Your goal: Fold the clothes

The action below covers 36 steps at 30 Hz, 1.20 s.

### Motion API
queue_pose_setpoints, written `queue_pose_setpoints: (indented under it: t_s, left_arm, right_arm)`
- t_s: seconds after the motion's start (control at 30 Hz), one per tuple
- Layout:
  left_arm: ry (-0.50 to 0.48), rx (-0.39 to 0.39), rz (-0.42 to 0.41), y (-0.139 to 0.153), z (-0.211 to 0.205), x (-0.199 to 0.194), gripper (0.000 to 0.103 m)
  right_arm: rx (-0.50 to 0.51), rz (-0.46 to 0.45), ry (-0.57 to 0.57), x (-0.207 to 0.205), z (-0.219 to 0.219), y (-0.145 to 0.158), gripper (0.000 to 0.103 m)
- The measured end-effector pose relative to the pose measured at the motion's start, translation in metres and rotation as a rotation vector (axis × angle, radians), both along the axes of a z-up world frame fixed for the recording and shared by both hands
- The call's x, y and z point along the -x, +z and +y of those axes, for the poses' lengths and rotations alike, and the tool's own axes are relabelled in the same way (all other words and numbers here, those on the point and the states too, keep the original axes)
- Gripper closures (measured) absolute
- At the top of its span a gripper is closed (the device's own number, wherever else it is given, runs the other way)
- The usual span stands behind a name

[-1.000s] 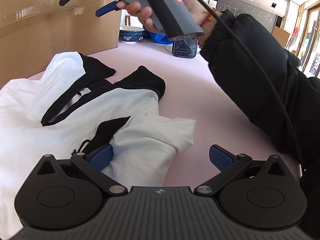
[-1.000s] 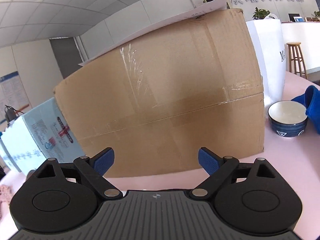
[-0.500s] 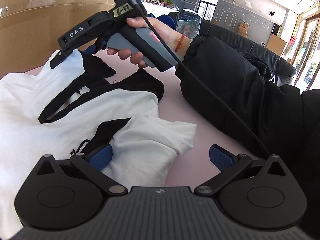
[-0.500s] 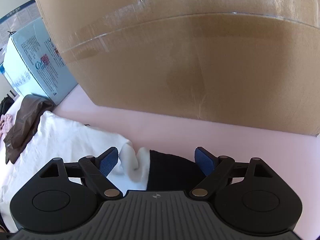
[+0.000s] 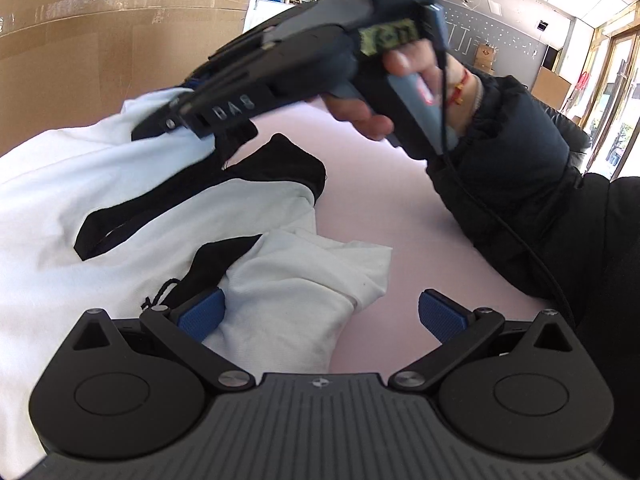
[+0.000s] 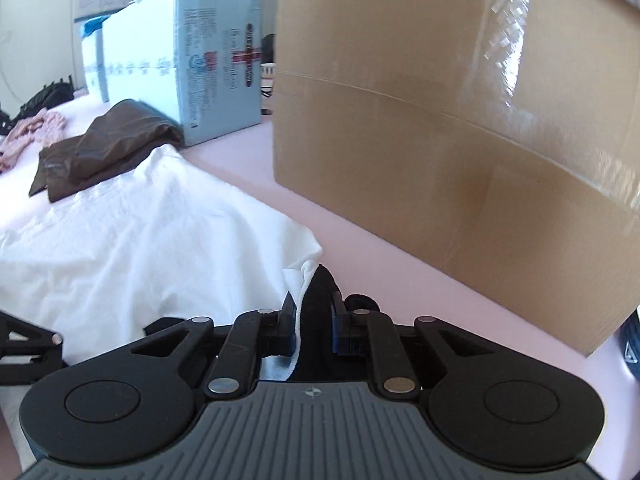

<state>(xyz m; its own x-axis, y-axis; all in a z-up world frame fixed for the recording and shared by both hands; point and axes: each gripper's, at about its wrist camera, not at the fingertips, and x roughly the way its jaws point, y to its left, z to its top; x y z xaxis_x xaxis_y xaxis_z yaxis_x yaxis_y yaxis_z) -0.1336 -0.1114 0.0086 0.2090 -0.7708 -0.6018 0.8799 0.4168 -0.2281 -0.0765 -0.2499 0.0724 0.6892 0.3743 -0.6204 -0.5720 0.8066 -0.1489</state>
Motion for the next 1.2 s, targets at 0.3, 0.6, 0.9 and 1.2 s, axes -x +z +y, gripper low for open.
queue_pose_setpoints:
  t_s: [0.3,0.6,0.9,1.2]
  left_arm:
    - [0.006,0.001,-0.002,0.000,-0.003,0.000,0.000]
    - [0.005,-0.006,-0.015,0.001,-0.005,0.003,0.000]
    - [0.005,0.009,0.004,0.002,-0.002,0.001,0.000]
    - [0.007,0.015,0.012,0.002,-0.006,0.004,0.000]
  right_arm:
    - [0.183,-0.032,0.154,0.066,0.033,-0.017,0.062]
    - [-0.453,-0.058,-0.086,-0.028,-0.037,0.045,0.046]
    - [-0.311,0.301,0.153,-0.110,-0.002,-0.043,0.065]
    - [-0.402,0.341,0.296,-0.098,0.011,-0.049,0.040]
